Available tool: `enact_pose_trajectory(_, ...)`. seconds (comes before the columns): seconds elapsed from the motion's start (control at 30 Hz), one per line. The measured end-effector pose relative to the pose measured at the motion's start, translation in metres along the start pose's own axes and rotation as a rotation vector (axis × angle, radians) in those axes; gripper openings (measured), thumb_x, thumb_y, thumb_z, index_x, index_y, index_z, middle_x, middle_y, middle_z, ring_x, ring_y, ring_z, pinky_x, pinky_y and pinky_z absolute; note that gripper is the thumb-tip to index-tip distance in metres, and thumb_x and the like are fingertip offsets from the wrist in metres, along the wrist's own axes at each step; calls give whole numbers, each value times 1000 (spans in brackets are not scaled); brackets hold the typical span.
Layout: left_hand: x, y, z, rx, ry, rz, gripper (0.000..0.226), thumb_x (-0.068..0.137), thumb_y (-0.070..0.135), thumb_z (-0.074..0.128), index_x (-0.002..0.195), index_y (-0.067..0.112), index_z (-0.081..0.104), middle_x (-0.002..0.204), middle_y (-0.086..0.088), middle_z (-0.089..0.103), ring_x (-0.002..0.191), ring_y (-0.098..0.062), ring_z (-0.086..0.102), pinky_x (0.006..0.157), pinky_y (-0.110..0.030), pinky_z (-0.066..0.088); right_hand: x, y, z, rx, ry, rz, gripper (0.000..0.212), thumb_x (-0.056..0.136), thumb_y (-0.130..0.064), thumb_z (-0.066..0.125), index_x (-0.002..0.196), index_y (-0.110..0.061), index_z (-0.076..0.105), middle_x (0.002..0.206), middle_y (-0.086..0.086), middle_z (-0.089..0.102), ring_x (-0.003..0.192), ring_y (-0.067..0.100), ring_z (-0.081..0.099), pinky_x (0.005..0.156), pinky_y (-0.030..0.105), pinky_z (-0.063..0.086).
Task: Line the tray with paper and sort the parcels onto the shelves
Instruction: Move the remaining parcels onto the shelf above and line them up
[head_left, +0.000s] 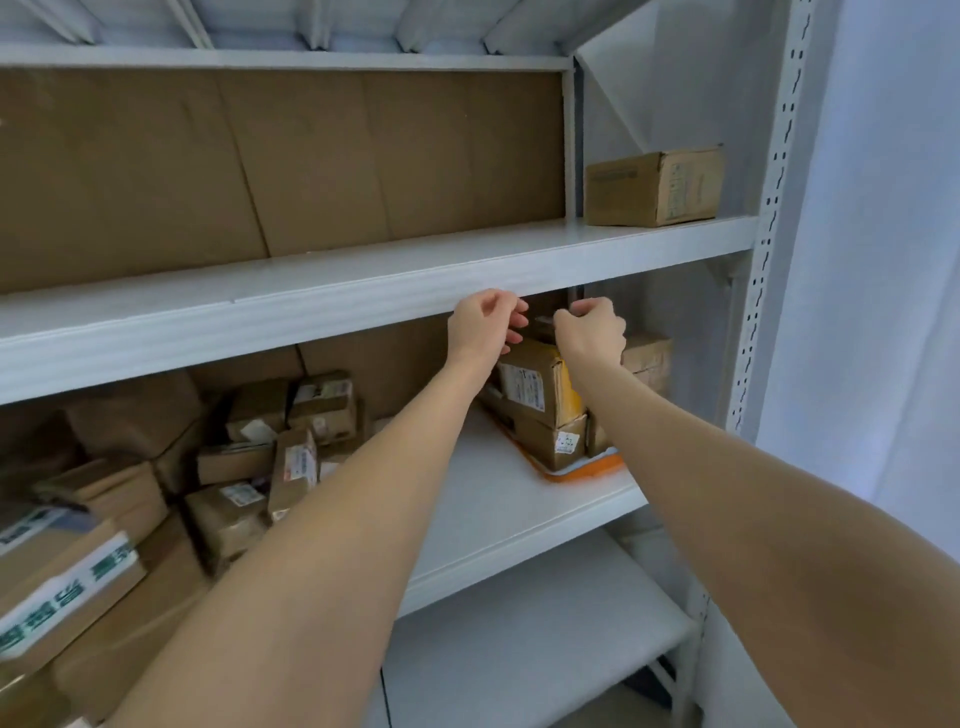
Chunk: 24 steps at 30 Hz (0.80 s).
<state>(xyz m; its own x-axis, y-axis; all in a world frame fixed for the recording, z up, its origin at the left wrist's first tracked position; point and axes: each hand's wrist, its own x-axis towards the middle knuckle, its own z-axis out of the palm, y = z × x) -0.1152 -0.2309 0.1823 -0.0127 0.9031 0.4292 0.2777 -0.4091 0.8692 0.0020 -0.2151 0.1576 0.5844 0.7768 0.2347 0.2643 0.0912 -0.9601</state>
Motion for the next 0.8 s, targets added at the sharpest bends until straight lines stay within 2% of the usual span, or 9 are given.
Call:
enact_pose_trajectory(0.07,-11,-23,-17,25,3,-72,25,95,24,47,79,22,66,76,4,67,64,-11,61,55,-21,46,-16,12,15,-35,-65,36,18,93,-25,57,108,-26,47,131,9,47,118,28,48,99,44,48)
enact_pose_trajectory(0.17,-22,-55,-38,96,-43,-214,18,95,25,50,92,19,67,88,1,67,76,-13,60,64,-24,49,-36,26,39,-98,-173,125,31,94,-28,56,124,-20,52,132,10,47,119,30,47,100,45,47)
enact_pose_trajectory(0.27,-29,-84,-60,194,-92,-313,18,95,22,52,104,14,65,96,-4,64,84,-17,58,73,-31,52,-54,37,66,-116,-249,166,34,93,-28,59,126,-19,54,130,11,50,118,30,49,99,44,49)
enact_pose_trajectory(0.4,-28,-116,-91,281,-126,-362,27,95,16,49,116,10,64,98,-9,61,80,-18,53,69,-29,48,-73,44,107,-150,-311,220,36,91,-30,62,125,-21,55,129,12,49,116,31,48,100,44,47)
enact_pose_trajectory(0.5,-19,-140,-120,333,-129,-378,30,94,18,51,120,12,63,116,-9,63,92,-23,58,81,-33,53,-86,49,141,-165,-354,271,40,88,-31,62,126,-20,54,131,13,46,119,33,45,102,47,44)
enact_pose_trajectory(0.63,-1,-168,-164,356,-100,-375,32,91,17,56,122,13,61,122,-10,61,107,-26,58,93,-39,51,-105,56,182,-171,-385,321,47,87,-33,64,130,-19,52,133,12,46,121,32,44,103,46,44)
enact_pose_trajectory(0.7,8,-182,-186,421,-91,-357,35,91,18,56,126,15,58,125,-7,59,107,-22,57,93,-35,50,-114,60,202,-181,-389,344,51,86,-33,67,132,-19,50,132,12,46,121,31,45,103,46,44)
enact_pose_trajectory(0.8,20,-203,-215,521,-96,-347,38,93,19,52,131,16,52,130,-5,56,107,-19,55,82,-26,42,-125,66,229,-167,-399,364,52,85,-34,68,131,-17,50,131,12,45,118,32,46,104,46,43)
